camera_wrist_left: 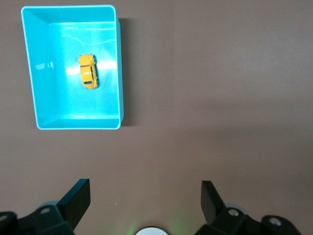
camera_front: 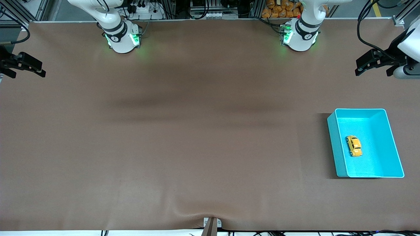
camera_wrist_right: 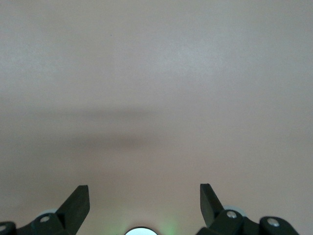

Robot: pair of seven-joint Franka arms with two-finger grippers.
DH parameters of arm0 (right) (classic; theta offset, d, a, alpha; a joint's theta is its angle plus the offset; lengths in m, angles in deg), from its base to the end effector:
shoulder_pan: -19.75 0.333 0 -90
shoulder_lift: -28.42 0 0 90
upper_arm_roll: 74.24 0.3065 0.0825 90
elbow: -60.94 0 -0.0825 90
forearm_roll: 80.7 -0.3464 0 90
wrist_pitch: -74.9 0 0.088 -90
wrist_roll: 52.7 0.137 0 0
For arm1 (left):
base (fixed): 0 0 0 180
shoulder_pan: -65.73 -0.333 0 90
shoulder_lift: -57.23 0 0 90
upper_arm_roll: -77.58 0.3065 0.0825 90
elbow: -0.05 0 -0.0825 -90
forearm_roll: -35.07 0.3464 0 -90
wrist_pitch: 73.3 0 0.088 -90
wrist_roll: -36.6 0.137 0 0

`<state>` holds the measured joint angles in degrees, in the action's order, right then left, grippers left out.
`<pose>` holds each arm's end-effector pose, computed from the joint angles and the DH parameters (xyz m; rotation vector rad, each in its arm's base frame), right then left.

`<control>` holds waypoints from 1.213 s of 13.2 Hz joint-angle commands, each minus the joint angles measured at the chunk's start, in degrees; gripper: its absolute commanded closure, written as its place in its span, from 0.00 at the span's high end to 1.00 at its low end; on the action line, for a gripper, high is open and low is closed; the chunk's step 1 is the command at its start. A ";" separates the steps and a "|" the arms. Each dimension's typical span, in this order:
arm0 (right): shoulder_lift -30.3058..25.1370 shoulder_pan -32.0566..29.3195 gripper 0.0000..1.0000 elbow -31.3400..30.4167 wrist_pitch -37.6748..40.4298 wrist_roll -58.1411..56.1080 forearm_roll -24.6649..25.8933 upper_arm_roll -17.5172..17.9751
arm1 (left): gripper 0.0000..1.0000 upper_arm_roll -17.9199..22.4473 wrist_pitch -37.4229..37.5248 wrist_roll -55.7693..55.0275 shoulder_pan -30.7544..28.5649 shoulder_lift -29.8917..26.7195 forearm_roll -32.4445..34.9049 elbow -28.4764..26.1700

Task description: Wind and store yellow beetle car

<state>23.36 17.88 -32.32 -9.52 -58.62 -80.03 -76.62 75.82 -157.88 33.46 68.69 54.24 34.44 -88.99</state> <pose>0.4761 -0.0380 0.5964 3.1374 0.0450 -0.1044 0.4889 -0.0424 0.6103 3.1334 -0.0445 -0.0412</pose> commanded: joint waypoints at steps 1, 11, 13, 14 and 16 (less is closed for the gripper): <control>0.48 -0.33 1.00 1.32 1.01 0.39 -0.76 0.28 | 1.00 -0.08 -0.67 -0.29 0.81 0.62 -1.74 0.79; 0.75 -0.42 1.00 2.11 0.31 0.91 -0.85 0.28 | 1.00 -0.79 -0.67 -1.61 0.02 0.53 -1.47 0.62; 0.75 -0.42 1.00 2.11 0.31 0.92 -0.85 0.19 | 1.00 -0.79 -0.67 -1.61 0.02 0.44 -1.47 0.53; 0.75 -0.42 1.00 2.11 0.31 0.92 -0.85 0.19 | 1.00 -0.79 -0.67 -1.61 0.02 0.44 -1.47 0.53; 0.83 -0.42 1.00 2.20 0.31 0.92 -0.85 0.19 | 1.00 -0.88 -0.58 -1.61 0.02 0.44 -1.47 0.44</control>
